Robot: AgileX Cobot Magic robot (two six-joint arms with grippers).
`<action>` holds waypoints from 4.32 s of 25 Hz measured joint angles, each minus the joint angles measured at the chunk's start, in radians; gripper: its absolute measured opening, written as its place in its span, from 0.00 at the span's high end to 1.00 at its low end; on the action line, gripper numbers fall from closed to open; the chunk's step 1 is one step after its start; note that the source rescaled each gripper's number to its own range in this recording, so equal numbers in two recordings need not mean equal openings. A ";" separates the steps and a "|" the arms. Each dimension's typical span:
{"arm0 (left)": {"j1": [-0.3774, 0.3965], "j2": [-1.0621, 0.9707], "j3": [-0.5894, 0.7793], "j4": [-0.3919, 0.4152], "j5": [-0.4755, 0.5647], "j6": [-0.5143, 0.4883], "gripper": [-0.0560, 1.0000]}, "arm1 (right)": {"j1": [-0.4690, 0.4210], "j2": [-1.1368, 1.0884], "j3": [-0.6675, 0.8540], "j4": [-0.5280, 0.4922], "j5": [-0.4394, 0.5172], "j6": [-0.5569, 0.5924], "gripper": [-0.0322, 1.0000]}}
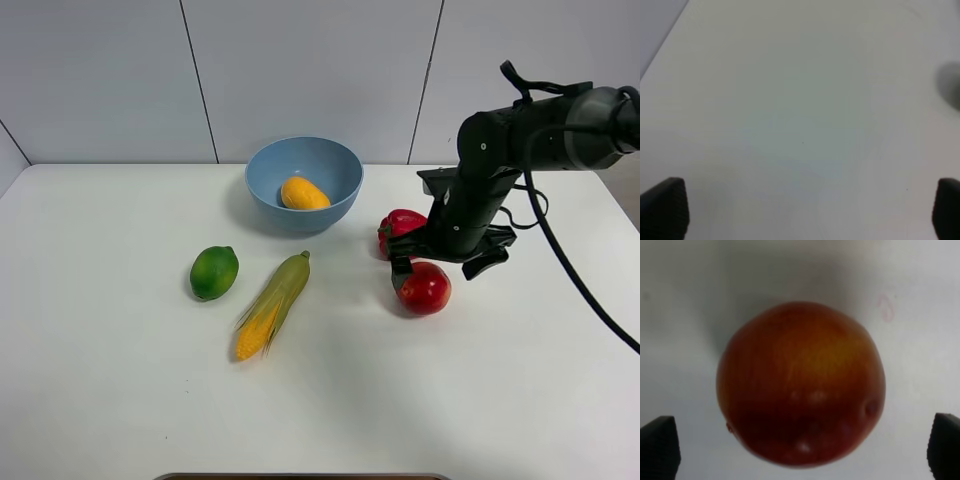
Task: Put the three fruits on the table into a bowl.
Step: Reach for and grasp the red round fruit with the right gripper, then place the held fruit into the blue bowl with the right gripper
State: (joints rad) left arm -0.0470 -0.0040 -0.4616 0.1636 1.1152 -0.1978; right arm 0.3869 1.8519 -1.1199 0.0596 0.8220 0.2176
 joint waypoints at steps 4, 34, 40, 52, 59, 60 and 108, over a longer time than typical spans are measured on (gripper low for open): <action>0.000 0.000 0.000 0.000 0.000 0.000 0.00 | 0.000 0.036 0.000 0.000 -0.031 -0.011 0.00; 0.000 0.000 0.000 0.000 0.000 0.000 0.00 | 0.000 0.154 0.000 -0.001 -0.173 -0.033 0.00; 0.000 0.000 0.000 0.000 0.000 0.000 0.00 | 0.000 0.154 0.000 -0.002 -0.172 -0.033 0.00; 0.000 0.000 0.000 0.000 0.000 0.000 0.00 | 0.000 0.154 0.000 -0.003 -0.149 -0.033 0.00; 0.000 0.000 0.000 0.000 0.000 0.000 0.00 | 0.000 0.167 0.000 -0.004 -0.146 -0.033 0.00; 0.000 0.000 0.000 0.000 0.000 0.000 0.00 | 0.000 0.167 0.000 -0.004 -0.146 -0.033 0.00; 0.000 0.000 0.000 0.000 0.001 0.000 0.00 | -0.001 0.189 -0.002 -0.004 -0.156 -0.036 0.57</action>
State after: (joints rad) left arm -0.0470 -0.0040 -0.4616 0.1636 1.1161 -0.1978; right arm 0.3856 2.0404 -1.1218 0.0555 0.6656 0.1813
